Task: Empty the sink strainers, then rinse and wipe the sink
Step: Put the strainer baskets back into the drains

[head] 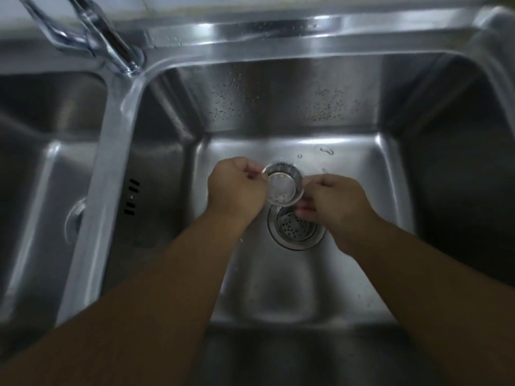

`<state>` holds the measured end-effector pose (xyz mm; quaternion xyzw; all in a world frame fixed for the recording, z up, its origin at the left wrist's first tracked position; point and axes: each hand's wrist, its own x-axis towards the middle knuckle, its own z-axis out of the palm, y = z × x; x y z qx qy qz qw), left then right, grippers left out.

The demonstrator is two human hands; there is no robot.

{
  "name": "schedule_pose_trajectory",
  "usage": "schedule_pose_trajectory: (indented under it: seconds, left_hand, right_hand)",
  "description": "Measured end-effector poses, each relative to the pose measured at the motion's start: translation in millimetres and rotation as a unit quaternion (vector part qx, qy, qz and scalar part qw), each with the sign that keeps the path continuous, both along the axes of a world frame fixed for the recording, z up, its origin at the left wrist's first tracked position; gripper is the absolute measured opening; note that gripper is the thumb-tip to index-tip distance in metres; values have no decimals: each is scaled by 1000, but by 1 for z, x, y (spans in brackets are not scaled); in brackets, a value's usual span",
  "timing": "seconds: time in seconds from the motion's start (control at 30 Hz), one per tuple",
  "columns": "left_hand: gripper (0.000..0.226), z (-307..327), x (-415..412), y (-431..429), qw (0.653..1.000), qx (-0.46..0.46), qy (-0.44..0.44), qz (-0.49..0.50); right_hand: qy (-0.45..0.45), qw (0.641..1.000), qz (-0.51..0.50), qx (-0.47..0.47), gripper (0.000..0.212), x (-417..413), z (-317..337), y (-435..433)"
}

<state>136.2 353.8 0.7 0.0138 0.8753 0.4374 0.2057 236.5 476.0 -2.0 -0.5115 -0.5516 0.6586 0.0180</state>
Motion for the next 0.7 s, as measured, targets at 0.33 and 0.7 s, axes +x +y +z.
schedule_pose_trajectory:
  seconds: [0.33,0.7]
  left_hand:
    - [9,130,97,-109,994,16,84,73]
    - [11,225,124,-264,984,47,109,130]
  right_hand:
    - [100,956,195,195,21,67,119,-69]
    - [129,926,319,152,19,42,203,-215]
